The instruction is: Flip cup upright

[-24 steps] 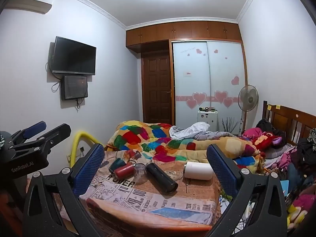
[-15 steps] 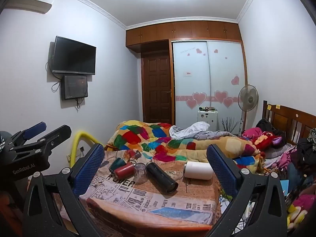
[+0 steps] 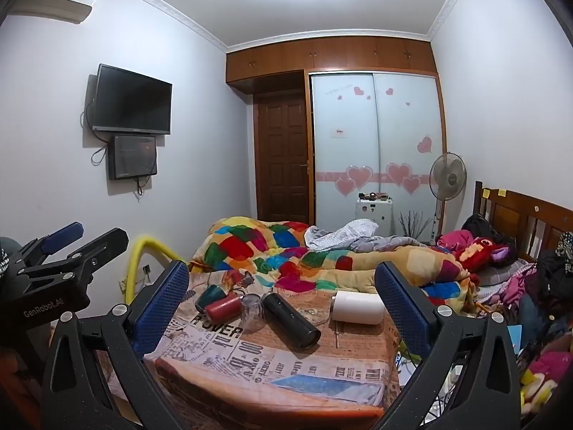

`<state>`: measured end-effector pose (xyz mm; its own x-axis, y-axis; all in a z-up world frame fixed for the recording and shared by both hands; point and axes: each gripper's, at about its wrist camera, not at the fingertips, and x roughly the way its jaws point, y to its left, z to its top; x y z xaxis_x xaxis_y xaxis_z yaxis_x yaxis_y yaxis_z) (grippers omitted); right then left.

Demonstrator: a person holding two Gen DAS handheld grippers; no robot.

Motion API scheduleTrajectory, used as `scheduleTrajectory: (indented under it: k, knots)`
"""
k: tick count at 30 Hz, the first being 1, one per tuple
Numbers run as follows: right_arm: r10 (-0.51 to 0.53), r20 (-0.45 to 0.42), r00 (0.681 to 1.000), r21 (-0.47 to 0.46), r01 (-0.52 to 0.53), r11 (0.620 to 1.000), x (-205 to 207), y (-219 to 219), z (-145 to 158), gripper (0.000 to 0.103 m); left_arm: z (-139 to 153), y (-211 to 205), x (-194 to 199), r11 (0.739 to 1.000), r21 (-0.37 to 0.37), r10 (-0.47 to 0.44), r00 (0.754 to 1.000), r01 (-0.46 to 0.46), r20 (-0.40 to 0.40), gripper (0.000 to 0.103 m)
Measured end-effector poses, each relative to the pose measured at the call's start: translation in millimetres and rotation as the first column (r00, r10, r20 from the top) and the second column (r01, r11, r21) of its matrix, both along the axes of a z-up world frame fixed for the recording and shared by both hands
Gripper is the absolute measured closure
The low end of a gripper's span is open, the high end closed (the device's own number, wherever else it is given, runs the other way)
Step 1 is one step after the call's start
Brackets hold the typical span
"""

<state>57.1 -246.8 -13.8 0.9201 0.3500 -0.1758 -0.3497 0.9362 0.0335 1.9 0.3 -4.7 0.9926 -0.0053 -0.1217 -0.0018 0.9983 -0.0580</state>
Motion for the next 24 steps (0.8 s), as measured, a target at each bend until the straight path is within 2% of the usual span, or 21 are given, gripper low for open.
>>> scheduleTrajectory:
  k: [24]
  knots:
    - [-0.001, -0.003, 1.0, -0.001, 0.001, 1.0, 0.1, -0.4, -0.4, 0.0, 1.8, 0.5, 2.7, 1.0, 0.002, -0.006, 1.0, 0.006, -0.006, 0.0]
